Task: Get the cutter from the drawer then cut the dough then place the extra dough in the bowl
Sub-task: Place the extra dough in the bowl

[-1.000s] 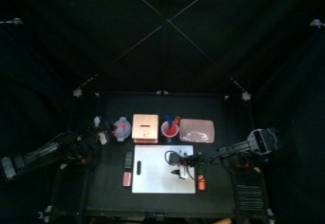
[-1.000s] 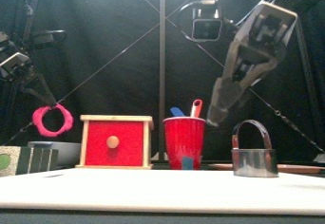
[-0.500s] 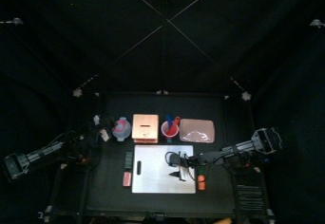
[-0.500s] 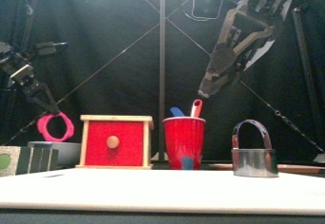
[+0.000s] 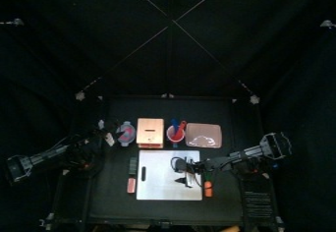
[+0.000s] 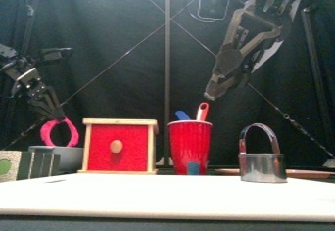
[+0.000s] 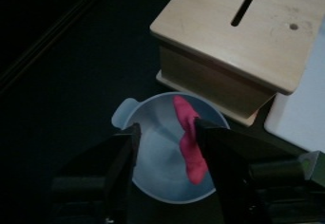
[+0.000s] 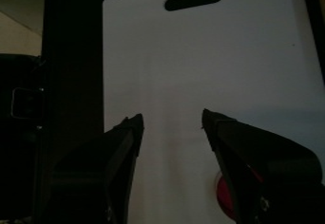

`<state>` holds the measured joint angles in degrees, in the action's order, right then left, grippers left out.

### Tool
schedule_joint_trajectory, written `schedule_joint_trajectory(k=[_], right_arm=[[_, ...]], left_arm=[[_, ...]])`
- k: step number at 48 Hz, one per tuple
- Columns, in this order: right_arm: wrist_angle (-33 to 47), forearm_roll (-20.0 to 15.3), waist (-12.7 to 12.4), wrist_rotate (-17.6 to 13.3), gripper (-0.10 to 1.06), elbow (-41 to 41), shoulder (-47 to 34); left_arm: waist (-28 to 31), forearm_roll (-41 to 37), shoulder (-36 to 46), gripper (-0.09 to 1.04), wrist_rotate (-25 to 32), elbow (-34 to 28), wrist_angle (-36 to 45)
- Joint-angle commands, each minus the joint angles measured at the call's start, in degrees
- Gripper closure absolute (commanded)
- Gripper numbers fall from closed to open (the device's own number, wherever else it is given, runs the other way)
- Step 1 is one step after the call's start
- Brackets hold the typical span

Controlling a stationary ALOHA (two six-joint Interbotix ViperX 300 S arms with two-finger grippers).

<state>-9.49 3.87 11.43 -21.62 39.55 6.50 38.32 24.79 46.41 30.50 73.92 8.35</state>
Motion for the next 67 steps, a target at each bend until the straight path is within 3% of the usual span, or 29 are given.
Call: schedule_joint_trajectory(k=[1, 12, 28, 67], right_arm=[[0.5, -0.1, 0.0, -0.1, 0.10, -0.5, 1.2], [0.5, -0.2, 0.0, -0.1, 0.10, -0.4, 1.1], [0.5, -0.2, 0.0, -0.1, 0.10, -0.2, 0.8], [0.5, -0.3, -0.1, -0.1, 0.10, -0.1, 0.3]], left_arm=[[0.2, 3.2, -0.1, 0.05, -0.1, -1.8, -1.6], [0.9, 11.2, -0.1, 0.05, 0.0, -1.5, -2.7], [1.1, 16.0, -0.1, 0.05, -0.1, -0.4, -2.4], [1.1, 16.9, -0.2, 0.05, 0.0, 0.1, -2.5]])
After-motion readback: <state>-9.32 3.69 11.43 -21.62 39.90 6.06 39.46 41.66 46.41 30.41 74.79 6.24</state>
